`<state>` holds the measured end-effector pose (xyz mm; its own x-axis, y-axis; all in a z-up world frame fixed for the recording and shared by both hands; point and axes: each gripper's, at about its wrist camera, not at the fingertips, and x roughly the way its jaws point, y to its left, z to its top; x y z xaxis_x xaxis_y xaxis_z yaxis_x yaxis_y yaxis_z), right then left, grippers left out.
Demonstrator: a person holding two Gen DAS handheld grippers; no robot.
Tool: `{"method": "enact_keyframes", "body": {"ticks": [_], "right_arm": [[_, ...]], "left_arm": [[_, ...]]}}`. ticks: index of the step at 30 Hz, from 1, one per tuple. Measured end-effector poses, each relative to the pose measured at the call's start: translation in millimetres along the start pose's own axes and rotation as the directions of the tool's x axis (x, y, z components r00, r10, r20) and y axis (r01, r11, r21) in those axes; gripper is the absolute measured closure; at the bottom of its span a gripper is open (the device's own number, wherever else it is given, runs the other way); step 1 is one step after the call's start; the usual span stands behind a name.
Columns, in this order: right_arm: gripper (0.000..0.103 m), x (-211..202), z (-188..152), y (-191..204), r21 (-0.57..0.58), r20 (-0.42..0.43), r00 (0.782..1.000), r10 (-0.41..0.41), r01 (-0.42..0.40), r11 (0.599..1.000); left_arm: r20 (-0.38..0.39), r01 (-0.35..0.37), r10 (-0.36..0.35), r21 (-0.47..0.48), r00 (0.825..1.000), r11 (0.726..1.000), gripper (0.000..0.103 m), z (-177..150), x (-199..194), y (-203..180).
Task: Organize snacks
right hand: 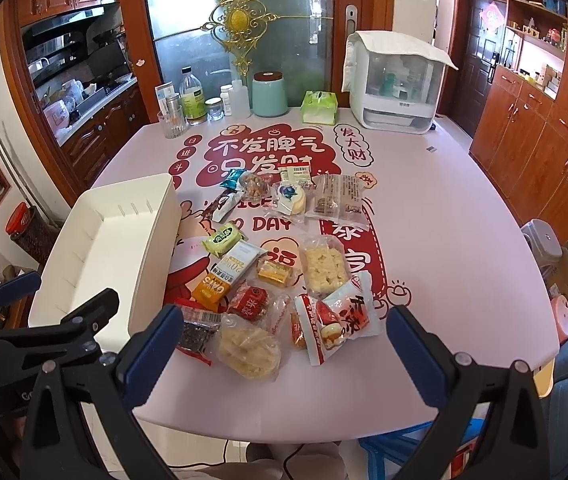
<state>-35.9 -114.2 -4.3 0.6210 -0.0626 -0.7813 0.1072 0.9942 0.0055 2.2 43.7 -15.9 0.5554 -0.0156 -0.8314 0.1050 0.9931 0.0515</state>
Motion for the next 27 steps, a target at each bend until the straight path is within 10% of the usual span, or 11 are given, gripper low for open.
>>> {"method": "enact_keyframes", "body": {"ticks": [20, 27], "right_arm": [[0.001, -1, -1, -12, 0.017, 0.050, 0.999, 0.009, -0.010, 1.000], [0.001, 27, 2, -55, 0.080, -0.056, 0.998, 0.011, -0.007, 0.997]], "left_arm": [[-0.044, 0.008, -0.004, 0.077, 0.999, 0.997, 0.001, 12, 18, -27], [-0.106, 0.027, -0.010, 0.162, 0.994, 0.986, 0.001, 32, 63, -56]]}}
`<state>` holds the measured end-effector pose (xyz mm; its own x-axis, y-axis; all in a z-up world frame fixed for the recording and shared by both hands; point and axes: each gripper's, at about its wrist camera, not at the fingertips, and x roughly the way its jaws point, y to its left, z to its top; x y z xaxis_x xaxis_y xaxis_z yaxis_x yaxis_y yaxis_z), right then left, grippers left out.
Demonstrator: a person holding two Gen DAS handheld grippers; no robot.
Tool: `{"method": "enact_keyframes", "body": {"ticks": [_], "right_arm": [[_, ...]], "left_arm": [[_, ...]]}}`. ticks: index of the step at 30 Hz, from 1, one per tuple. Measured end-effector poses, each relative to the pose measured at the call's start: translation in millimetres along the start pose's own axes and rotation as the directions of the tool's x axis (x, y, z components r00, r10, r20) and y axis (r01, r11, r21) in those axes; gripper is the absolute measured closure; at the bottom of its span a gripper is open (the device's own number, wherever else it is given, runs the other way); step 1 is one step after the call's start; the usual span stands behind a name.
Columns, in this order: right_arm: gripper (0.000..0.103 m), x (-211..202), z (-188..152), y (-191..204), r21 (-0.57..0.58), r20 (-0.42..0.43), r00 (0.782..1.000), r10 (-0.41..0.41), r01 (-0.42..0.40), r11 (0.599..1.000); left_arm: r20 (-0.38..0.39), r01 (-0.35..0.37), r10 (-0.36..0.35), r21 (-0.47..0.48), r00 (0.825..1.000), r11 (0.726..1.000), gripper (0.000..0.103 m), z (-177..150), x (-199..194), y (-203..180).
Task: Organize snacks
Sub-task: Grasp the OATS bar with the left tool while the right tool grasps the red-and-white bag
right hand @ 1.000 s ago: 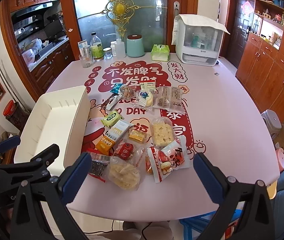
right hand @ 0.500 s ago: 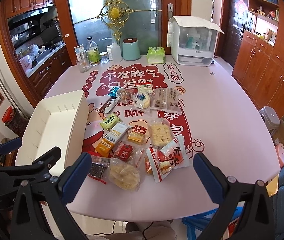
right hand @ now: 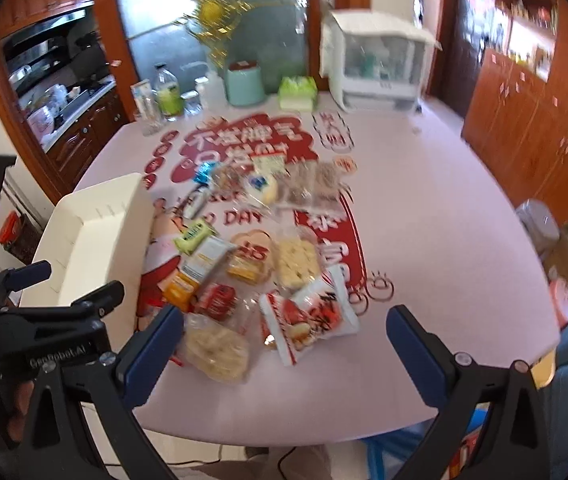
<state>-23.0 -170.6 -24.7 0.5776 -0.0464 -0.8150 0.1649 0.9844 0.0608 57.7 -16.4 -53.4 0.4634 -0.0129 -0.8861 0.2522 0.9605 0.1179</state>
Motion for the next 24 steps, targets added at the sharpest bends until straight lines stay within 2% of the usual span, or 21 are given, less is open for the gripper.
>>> {"method": "enact_keyframes", "body": {"ticks": [4, 9, 12, 15, 19, 22, 24], "right_arm": [[0.001, 30, 4, -34, 0.039, -0.083, 0.996, 0.025, -0.022, 0.999], [0.001, 70, -1, -48, -0.003, -0.162, 0.986, 0.022, -0.023, 1.000], [0.001, 99, -4, -58, 0.046, -0.227, 0.972, 0.067, -0.058, 0.997], [0.001, 127, -5, -72, 0.146, -0.275, 0.952, 0.132, -0.094, 0.985], [0.001, 154, -5, -84, 0.213, -0.298, 0.943, 0.150, -0.088, 0.973], [0.002, 168, -6, -84, 0.211, -0.312, 0.938, 0.152, -0.087, 0.974], [0.005, 176, -8, -81, 0.201, -0.335, 0.928, 0.162, -0.098, 0.975]], "left_arm": [[-0.001, -0.056, 0.056, 0.102, 0.998, 0.993, 0.001, 17, 26, -20], [-0.066, -0.014, 0.024, 0.158, 0.998, 0.987, 0.001, 40, 67, -38], [-0.128, 0.009, 0.012, 0.158, 0.992, 0.987, 0.001, 49, 96, -41], [-0.213, 0.048, -0.020, 0.127, 0.977, 0.991, 0.003, 55, 125, -38], [-0.307, 0.065, -0.039, 0.078, 0.951, 0.995, 0.008, 58, 158, -29], [-0.344, 0.074, -0.049, 0.061, 0.938, 0.995, 0.011, 59, 172, -25], [-0.341, 0.071, -0.035, 0.093, 0.939, 0.993, 0.013, 61, 177, -31]]}}
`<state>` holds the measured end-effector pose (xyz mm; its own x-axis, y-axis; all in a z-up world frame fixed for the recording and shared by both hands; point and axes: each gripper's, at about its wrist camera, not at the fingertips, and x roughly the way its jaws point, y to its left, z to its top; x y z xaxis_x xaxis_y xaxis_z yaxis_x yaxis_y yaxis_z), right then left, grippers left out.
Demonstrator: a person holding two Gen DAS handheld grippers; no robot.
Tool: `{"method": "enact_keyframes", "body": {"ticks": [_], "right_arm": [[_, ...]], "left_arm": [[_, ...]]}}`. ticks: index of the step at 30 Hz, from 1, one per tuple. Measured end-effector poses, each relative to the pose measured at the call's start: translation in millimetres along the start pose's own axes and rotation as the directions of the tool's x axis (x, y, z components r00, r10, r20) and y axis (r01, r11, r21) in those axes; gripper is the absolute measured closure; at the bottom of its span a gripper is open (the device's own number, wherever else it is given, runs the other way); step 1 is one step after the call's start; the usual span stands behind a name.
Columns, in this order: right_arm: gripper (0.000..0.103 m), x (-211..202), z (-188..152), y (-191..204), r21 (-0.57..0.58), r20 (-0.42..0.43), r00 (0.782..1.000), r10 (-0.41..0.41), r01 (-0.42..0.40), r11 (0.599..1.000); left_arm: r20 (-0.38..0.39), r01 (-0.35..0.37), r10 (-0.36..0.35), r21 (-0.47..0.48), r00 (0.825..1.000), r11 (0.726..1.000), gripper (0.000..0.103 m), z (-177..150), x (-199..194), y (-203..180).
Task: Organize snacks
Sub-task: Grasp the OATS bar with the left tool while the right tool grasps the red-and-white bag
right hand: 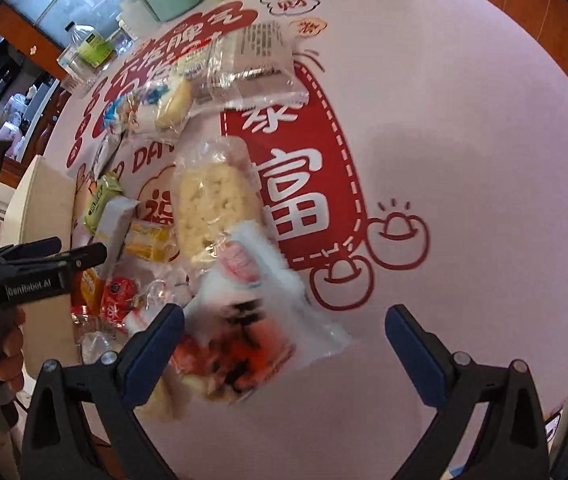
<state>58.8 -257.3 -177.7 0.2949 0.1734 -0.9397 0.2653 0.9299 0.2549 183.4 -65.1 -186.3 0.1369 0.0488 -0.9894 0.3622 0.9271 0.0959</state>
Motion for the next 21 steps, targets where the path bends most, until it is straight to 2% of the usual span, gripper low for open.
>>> {"method": "enact_keyframes", "body": {"ticks": [3, 6, 8, 11, 13, 14, 15, 16, 17, 18, 19, 21], "right_arm": [[0.009, 9, -2, 2, -0.006, -0.025, 0.999, 0.037, -0.037, 0.999], [0.015, 13, -1, 5, -0.018, -0.042, 0.998, 0.047, -0.048, 0.999], [0.026, 18, -1, 7, -0.031, -0.064, 0.997, 0.035, -0.037, 0.999], [0.035, 20, -2, 16, -0.073, -0.070, 0.998, 0.000, -0.006, 0.997], [0.053, 20, -2, 20, -0.090, -0.070, 0.998, -0.001, -0.005, 0.996], [0.058, 20, -2, 22, -0.100, -0.069, 0.998, 0.002, -0.009, 0.995], [0.070, 21, -2, 22, -0.107, -0.068, 0.998, 0.004, -0.011, 0.994], [0.076, 21, -2, 23, -0.109, -0.071, 0.997, 0.008, -0.016, 0.994], [0.077, 22, -3, 22, -0.106, -0.071, 0.997, 0.017, -0.025, 0.994], [0.083, 21, -4, 21, -0.103, -0.072, 0.997, 0.025, -0.033, 0.994], [0.084, 22, -4, 20, -0.100, -0.074, 0.997, 0.033, -0.040, 0.994], [0.086, 22, -3, 20, -0.095, -0.070, 0.997, 0.036, -0.043, 0.995]], "left_arm": [[-0.029, 0.000, 0.000, 0.013, 1.000, 1.000, 0.016, 4, 9, -5], [-0.067, -0.010, 0.012, 0.037, 0.998, 0.999, 0.026, 9, 19, -13], [-0.092, -0.001, 0.006, 0.051, 0.996, 0.999, 0.030, 10, 25, -18], [-0.102, 0.006, -0.001, 0.048, 0.995, 0.999, 0.031, 10, 31, -21], [-0.121, 0.019, -0.014, 0.035, 0.993, 0.999, 0.031, 12, 29, -22], [-0.135, 0.031, -0.027, 0.025, 0.991, 0.999, 0.032, 13, 28, -22], [-0.138, 0.038, -0.035, 0.020, 0.990, 0.999, 0.034, 18, 34, -22], [-0.139, 0.044, -0.041, 0.017, 0.989, 0.999, 0.037, 18, 36, -22], [-0.139, 0.053, -0.051, 0.012, 0.989, 0.999, 0.040, 15, 39, -22], [-0.140, 0.073, -0.071, 0.004, 0.988, 0.997, 0.049, 14, 39, -24], [-0.142, 0.090, -0.089, -0.003, 0.986, 0.996, 0.055, 9, 37, -21], [-0.141, 0.094, -0.094, -0.005, 0.986, 0.996, 0.058, 5, 31, -23]]}}
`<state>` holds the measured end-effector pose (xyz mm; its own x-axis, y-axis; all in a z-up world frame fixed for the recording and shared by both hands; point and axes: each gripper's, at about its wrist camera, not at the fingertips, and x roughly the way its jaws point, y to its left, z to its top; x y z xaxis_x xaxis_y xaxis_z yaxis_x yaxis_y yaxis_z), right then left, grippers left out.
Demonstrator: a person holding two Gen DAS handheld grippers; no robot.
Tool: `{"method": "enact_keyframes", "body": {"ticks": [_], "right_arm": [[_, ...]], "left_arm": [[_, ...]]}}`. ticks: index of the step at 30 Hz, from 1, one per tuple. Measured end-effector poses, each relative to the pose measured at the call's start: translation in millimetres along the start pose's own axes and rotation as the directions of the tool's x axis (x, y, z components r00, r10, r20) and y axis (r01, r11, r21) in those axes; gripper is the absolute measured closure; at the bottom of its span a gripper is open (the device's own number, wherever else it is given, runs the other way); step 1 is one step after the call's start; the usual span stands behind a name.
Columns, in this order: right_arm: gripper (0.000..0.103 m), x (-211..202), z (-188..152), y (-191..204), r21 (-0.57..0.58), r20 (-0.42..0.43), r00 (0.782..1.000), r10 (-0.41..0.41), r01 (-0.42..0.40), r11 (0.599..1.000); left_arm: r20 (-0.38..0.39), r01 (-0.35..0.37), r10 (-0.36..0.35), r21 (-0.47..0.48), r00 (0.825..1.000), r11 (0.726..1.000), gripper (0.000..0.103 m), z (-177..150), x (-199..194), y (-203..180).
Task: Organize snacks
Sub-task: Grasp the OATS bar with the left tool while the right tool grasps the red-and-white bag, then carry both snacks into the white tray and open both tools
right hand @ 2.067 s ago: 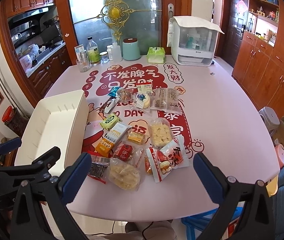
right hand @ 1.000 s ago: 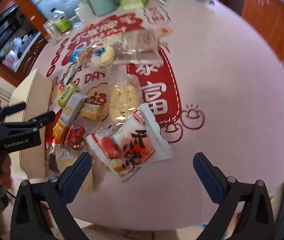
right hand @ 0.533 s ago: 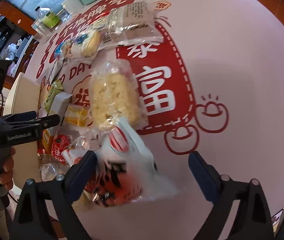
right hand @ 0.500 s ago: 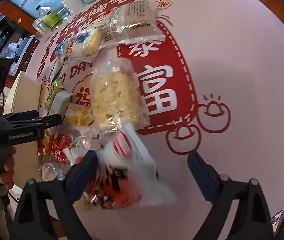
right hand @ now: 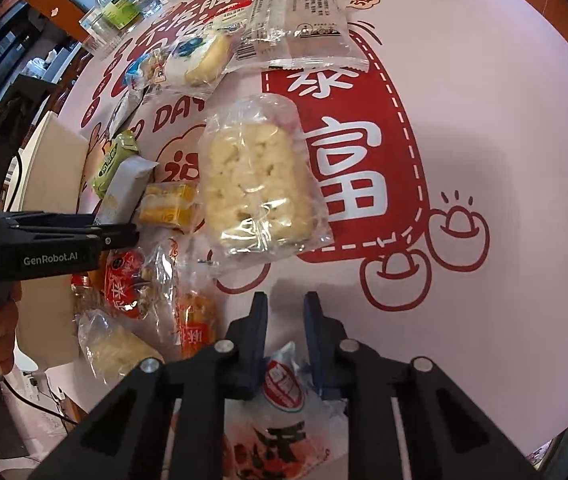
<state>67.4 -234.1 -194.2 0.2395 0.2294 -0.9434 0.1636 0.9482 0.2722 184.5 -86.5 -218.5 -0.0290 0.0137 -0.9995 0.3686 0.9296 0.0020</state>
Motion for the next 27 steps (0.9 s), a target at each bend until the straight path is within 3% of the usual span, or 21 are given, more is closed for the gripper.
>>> {"method": "enact_keyframes", "body": {"ticks": [11, 20, 27], "right_arm": [[0.090, -23, 0, 3, -0.027, 0.104, 0.995, -0.008, 0.011, 1.000], [0.091, -54, 13, 14, -0.066, 0.192, 0.981, 0.006, 0.007, 0.998], [0.092, -78, 28, 30, -0.113, 0.261, 0.965, 0.027, 0.002, 0.994]], "left_arm": [[0.118, -0.032, 0.034, -0.015, 0.992, 0.999, 0.069, -12, -25, -3], [0.267, -0.044, 0.053, -0.040, 0.962, 0.998, 0.069, -29, -82, -2], [0.335, -0.025, 0.049, -0.076, 0.941, 0.997, 0.069, -39, -129, 16]]}}
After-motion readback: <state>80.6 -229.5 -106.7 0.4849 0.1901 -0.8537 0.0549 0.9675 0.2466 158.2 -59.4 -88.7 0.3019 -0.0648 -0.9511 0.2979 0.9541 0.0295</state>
